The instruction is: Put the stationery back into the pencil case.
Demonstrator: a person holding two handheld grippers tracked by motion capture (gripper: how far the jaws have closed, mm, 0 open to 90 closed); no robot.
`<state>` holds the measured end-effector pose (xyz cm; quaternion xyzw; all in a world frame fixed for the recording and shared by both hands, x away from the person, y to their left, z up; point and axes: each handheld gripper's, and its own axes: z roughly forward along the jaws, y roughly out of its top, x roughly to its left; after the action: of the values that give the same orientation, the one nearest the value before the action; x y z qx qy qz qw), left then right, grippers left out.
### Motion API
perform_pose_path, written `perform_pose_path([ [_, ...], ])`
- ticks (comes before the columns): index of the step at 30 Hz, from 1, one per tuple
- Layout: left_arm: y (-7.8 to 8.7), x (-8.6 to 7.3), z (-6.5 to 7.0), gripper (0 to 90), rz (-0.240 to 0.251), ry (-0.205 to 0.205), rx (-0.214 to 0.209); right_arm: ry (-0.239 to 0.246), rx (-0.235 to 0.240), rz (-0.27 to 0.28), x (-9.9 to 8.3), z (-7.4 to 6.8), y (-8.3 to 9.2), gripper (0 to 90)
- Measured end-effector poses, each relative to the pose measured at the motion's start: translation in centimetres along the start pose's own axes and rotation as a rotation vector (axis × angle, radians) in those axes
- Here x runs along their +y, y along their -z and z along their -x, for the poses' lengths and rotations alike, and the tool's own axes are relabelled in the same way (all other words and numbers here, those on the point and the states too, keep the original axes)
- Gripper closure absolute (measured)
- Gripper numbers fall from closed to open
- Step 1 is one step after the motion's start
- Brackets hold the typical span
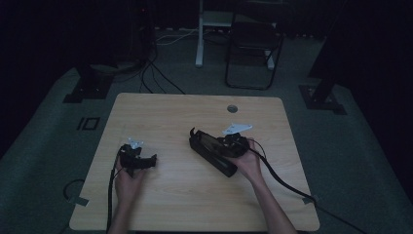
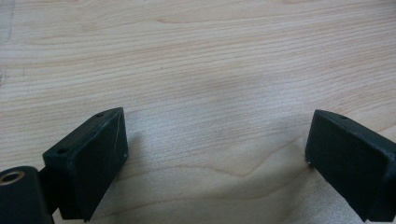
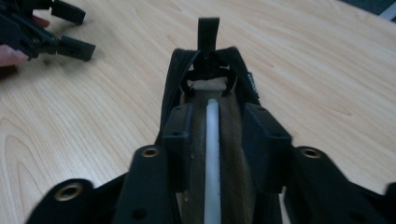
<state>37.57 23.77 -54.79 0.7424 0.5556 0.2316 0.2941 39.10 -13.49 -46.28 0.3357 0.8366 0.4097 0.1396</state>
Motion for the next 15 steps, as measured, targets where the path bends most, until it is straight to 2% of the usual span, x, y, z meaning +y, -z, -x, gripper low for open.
perform_pose_path([
  [5,0.0,0.0,0.0,6.2,0.001,0.001,0.0,0.007,-0.029,0.016,0.2,-0.1,1.1,52.3],
  [11,0.0,0.0,0.0,6.2,-0.001,-0.002,0.0,0.005,-0.036,0.028,-0.2,-0.1,2.2,49.5],
  [15,0.0,0.0,0.0,6.2,-0.001,-0.002,0.0,-0.013,-0.071,0.029,-1.6,1.0,3.3,46.9],
])
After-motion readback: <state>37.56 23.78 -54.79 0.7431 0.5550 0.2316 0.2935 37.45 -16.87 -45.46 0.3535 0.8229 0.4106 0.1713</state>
